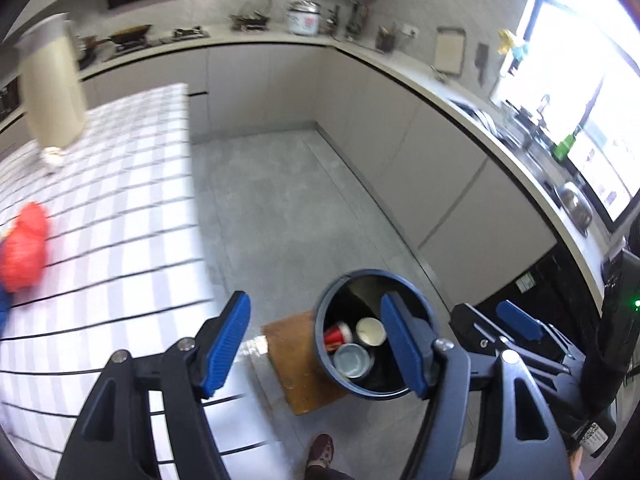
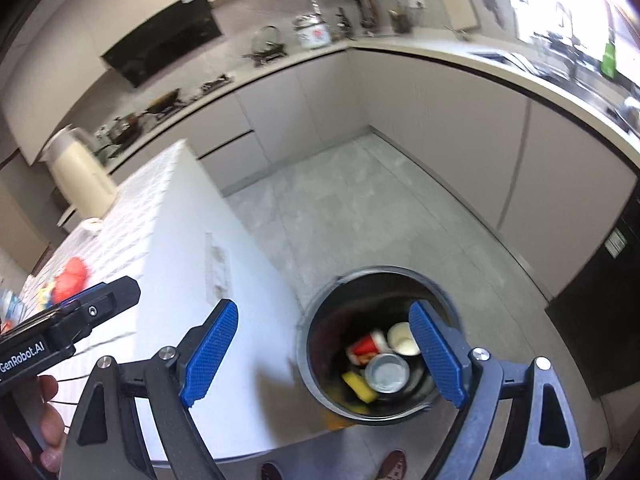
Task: Collect trash
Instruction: 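Move both tools back over the island toward the cartons and cloths, then grasp the green milk carton with the left tool while the right tool grasps the red bag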
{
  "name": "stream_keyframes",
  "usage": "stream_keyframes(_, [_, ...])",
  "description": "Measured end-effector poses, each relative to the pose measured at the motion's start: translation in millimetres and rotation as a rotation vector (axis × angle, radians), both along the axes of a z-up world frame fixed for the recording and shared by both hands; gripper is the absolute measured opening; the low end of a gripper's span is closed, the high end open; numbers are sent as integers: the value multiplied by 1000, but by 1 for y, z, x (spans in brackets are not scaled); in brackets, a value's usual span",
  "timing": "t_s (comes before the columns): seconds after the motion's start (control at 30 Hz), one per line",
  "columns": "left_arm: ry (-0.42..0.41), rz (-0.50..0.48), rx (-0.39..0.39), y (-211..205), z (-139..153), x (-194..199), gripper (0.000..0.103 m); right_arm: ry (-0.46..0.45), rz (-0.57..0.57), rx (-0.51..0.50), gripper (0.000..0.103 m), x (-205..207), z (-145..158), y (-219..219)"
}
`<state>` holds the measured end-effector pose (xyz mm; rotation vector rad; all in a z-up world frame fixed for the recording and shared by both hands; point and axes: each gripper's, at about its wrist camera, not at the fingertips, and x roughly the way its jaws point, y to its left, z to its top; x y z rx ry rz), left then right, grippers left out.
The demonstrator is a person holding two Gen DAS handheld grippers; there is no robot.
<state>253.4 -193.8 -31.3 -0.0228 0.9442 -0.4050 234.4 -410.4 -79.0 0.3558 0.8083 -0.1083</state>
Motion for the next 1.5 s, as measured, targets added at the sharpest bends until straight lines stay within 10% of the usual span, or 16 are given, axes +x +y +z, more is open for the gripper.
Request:
stream_keyframes(0.8, [-65, 321, 50, 294, 10, 3, 70, -120, 266, -10, 89, 37, 57, 306])
stream_keyframes(1.5, [-45, 387, 92, 394, -13, 41, 70, -92, 315, -23, 89, 79, 45, 394])
